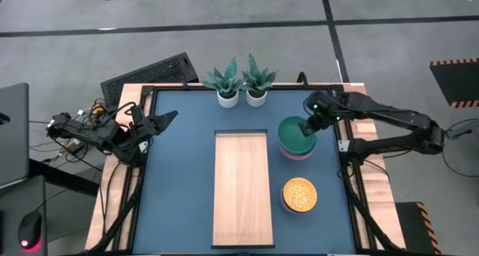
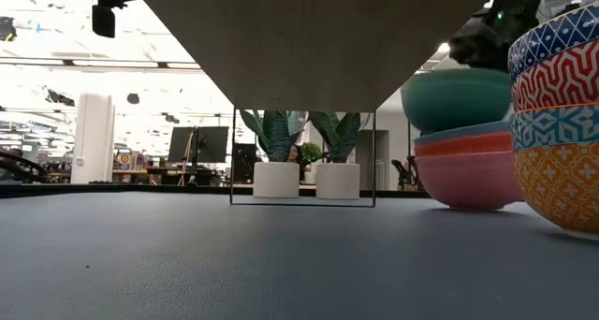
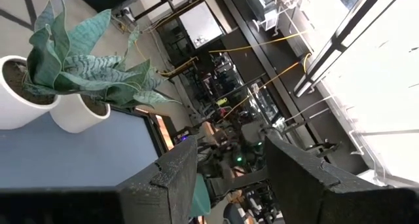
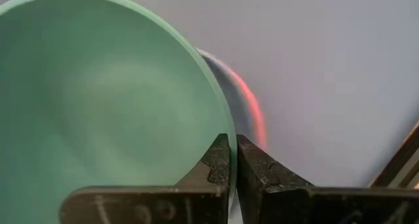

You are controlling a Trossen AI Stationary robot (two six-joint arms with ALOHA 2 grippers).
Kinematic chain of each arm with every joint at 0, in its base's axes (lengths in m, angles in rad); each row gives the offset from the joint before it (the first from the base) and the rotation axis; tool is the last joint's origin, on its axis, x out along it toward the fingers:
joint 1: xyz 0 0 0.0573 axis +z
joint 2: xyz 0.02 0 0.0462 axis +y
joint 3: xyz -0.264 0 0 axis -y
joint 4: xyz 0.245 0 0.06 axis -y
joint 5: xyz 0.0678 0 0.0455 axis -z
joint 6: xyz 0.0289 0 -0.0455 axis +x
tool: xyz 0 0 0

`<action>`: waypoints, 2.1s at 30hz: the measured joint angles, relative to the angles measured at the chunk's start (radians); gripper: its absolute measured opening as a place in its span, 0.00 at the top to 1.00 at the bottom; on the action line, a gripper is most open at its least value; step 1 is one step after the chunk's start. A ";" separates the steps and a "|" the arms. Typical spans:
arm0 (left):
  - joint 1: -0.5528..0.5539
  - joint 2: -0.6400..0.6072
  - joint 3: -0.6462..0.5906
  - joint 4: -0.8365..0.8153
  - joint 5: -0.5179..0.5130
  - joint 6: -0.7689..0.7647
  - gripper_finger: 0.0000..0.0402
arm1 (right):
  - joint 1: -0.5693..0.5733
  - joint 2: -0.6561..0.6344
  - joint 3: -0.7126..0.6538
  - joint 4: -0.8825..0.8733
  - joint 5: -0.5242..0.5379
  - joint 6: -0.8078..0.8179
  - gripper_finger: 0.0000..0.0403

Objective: Place and stack bowls onto a shelf
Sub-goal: Put the green bowl on the shelf

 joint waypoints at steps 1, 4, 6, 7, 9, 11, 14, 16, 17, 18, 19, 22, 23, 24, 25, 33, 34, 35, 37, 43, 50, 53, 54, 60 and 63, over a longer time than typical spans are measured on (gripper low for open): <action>0.000 0.000 0.000 0.000 0.000 0.000 0.59 | 0.000 -0.002 0.013 -0.001 0.000 0.005 0.93; 0.000 0.000 0.000 0.000 0.000 0.000 0.59 | 0.002 -0.004 0.060 0.001 0.000 0.008 0.93; 0.000 0.000 0.000 0.000 0.000 0.000 0.59 | 0.010 -0.004 0.098 0.004 0.000 0.007 0.92; 0.000 0.000 0.000 0.000 0.000 0.000 0.59 | 0.018 -0.003 0.121 0.013 0.000 0.007 0.92; 0.000 0.000 0.000 0.000 0.000 0.000 0.59 | 0.047 -0.003 0.178 0.040 0.000 0.008 0.92; 0.000 0.000 0.000 0.000 0.000 0.000 0.59 | 0.081 0.016 0.243 0.042 0.000 0.012 0.92; 0.000 0.000 0.000 0.000 0.000 0.000 0.59 | 0.142 0.088 0.338 0.023 0.001 0.022 0.93; 0.000 0.000 0.000 0.000 0.000 0.000 0.59 | 0.189 0.159 0.409 0.007 0.002 0.021 0.93; 0.000 0.000 0.000 0.000 0.000 0.000 0.59 | 0.212 0.198 0.449 -0.005 0.001 0.015 0.93; 0.000 0.000 0.000 0.000 0.000 0.000 0.59 | 0.233 0.239 0.493 -0.022 0.001 0.004 0.92; 0.000 0.000 0.000 0.000 0.000 0.000 0.59 | 0.251 0.279 0.539 -0.042 0.000 -0.009 0.92; 0.000 0.000 0.000 0.000 0.000 0.000 0.59 | 0.296 0.393 0.673 -0.115 -0.002 -0.051 0.92; 0.000 0.000 0.000 0.000 0.000 0.000 0.59 | 0.308 0.426 0.716 -0.135 -0.001 -0.066 0.92; 0.000 0.000 0.000 0.000 0.000 0.000 0.59 | 0.316 0.458 0.752 -0.152 -0.001 -0.083 0.92; 0.000 0.000 0.000 -0.001 0.000 0.000 0.59 | 0.322 0.483 0.780 -0.160 -0.001 -0.102 0.92; 0.000 0.000 0.000 -0.002 0.025 0.000 0.59 | 0.328 0.641 0.865 -0.152 -0.001 -0.170 0.92; 0.000 0.000 0.000 -0.002 0.026 0.000 0.59 | 0.326 0.657 0.866 -0.150 -0.003 -0.170 0.92; 0.000 0.000 0.000 -0.002 0.026 0.000 0.59 | 0.326 0.671 0.867 -0.147 -0.009 -0.171 0.92; 0.000 0.000 0.000 -0.003 0.026 0.000 0.59 | 0.325 0.695 0.867 -0.145 -0.021 -0.178 0.92; 0.000 0.000 0.000 -0.023 0.026 0.000 0.59 | 0.328 0.743 0.867 -0.118 -0.027 -0.174 0.92; 0.000 0.000 0.000 -0.026 0.026 -0.005 0.59 | 0.327 0.781 0.868 -0.094 -0.029 -0.169 0.92; 0.000 0.000 0.000 -0.026 0.026 -0.007 0.59 | 0.327 0.783 0.868 -0.076 -0.030 -0.169 0.92; 0.000 0.000 0.000 -0.026 0.026 -0.008 0.59 | 0.327 0.783 0.868 -0.069 -0.029 -0.169 0.92; 0.000 0.000 0.000 -0.026 0.026 -0.008 0.59 | 0.319 0.784 0.868 -0.047 -0.025 -0.162 0.89; 0.000 0.000 0.000 -0.026 0.026 -0.008 0.59 | 0.319 0.784 0.868 -0.047 -0.024 -0.167 0.87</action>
